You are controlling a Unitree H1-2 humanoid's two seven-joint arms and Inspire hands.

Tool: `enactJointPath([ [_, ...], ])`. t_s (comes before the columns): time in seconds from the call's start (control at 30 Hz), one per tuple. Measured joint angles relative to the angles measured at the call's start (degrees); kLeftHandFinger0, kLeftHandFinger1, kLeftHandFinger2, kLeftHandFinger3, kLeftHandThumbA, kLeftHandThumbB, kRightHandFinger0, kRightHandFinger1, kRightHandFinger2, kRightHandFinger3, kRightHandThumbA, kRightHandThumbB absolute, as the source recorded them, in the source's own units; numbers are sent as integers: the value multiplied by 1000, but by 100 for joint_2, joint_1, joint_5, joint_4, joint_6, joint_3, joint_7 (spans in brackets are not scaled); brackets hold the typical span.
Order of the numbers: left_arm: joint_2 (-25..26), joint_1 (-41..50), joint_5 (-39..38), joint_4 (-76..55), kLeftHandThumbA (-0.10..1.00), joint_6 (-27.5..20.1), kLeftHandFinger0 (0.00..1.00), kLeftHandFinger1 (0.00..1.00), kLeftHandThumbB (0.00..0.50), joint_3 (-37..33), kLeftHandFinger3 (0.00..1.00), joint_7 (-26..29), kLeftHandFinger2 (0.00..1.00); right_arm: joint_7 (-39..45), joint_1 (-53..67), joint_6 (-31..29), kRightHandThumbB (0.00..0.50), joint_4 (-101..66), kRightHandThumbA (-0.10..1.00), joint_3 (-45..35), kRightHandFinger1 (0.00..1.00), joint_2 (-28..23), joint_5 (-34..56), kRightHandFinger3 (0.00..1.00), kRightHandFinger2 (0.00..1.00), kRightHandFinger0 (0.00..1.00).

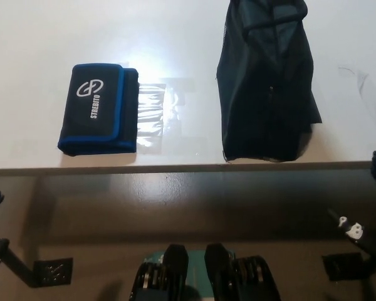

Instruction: Use both hands to pick up the lunch bag on the right hand side and smoothly move it near the note book on the left hand side

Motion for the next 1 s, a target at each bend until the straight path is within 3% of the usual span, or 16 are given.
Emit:
enactJointPath([
  [0.13,-49,60,-183,-450,1000,-29,1000,1000,416,2,1000,-53,1000,-1,25,2,208,-328,1000,-82,1000,-1,41,1000,1000,1000],
  [0.27,-57,-37,-399,-910,1000,-56,1000,1000,415,-14,1000,-120,1000,-1,25,3,202,-499,1000,-183,1000,-9,123,1000,1000,1000],
  [0.33,-57,-173,-492,-1086,1000,-53,1000,1000,433,-46,1000,-169,1000,-2,19,10,210,-540,1000,-228,1000,-9,169,1000,1000,1000],
  [0.5,-58,-876,-703,-1225,1000,80,1000,1000,409,-191,1000,-341,1000,-5,-112,43,209,-577,1000,-302,1000,-9,237,1000,1000,1000],
  [0.6,-62,-1393,-813,-1205,1000,219,1000,1000,385,-369,1000,-484,1000,-10,-277,74,210,-570,1000,-352,1000,-10,236,1000,1000,1000],
  [0.63,-73,-1573,-833,-1193,1000,268,1000,1000,367,-423,1000,-533,1000,-15,-345,85,185,-563,1000,-368,1000,-10,236,1000,1000,1000],
  [0.77,-215,-2229,-894,-1062,1000,565,1000,1000,325,-639,1000,-696,1000,-20,-731,98,195,-312,1000,-464,1000,-30,282,1000,1000,1000],
  [0.83,-342,-2541,-925,-1002,1000,761,1000,1000,291,-734,1000,-779,1000,-20,-966,136,166,-140,1000,-527,1000,-55,376,1000,1000,1000],
  [0.93,-534,-2965,-951,-899,1000,1054,1000,1000,318,-822,1000,-868,1000,-16,-1262,197,187,57,1000,-603,1000,-86,543,1000,1000,1000],
  [1.0,-637,-3170,-958,-826,1000,1241,1000,1000,305,-863,1000,-919,1000,-14,-1398,237,192,162,1000,-630,1000,-89,660,1000,1000,1000],
])
